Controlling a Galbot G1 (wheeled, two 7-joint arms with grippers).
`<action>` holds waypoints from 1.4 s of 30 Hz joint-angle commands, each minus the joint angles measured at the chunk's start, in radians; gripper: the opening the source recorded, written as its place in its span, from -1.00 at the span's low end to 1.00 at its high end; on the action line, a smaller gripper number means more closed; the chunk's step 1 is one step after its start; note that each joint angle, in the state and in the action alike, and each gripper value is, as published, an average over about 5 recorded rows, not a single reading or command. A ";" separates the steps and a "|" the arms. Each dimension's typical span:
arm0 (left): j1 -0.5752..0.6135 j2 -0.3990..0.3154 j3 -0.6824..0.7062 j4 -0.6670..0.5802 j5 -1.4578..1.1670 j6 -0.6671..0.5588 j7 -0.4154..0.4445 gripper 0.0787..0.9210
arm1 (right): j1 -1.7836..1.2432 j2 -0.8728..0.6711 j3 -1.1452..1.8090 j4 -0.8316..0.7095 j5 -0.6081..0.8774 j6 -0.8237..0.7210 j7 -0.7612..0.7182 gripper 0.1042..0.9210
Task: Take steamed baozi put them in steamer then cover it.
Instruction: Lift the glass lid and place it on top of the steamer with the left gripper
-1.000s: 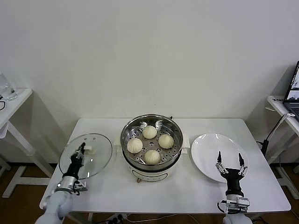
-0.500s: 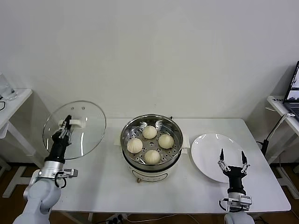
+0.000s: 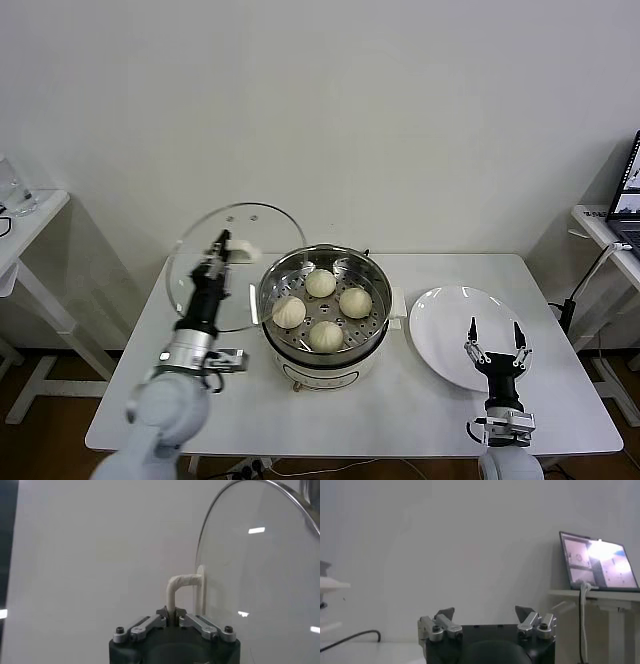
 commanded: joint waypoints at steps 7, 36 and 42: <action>-0.099 -0.206 0.253 0.095 0.198 0.230 0.231 -0.74 | 0.038 0.033 -0.012 -0.027 -0.036 -0.055 0.009 0.76; -0.099 -0.323 0.310 0.193 0.350 0.230 0.229 -0.74 | 0.035 0.031 -0.015 -0.023 -0.041 -0.085 -0.009 0.76; -0.101 -0.335 0.312 0.223 0.368 0.215 0.215 -0.74 | 0.038 0.033 -0.016 -0.028 -0.043 -0.084 -0.010 0.76</action>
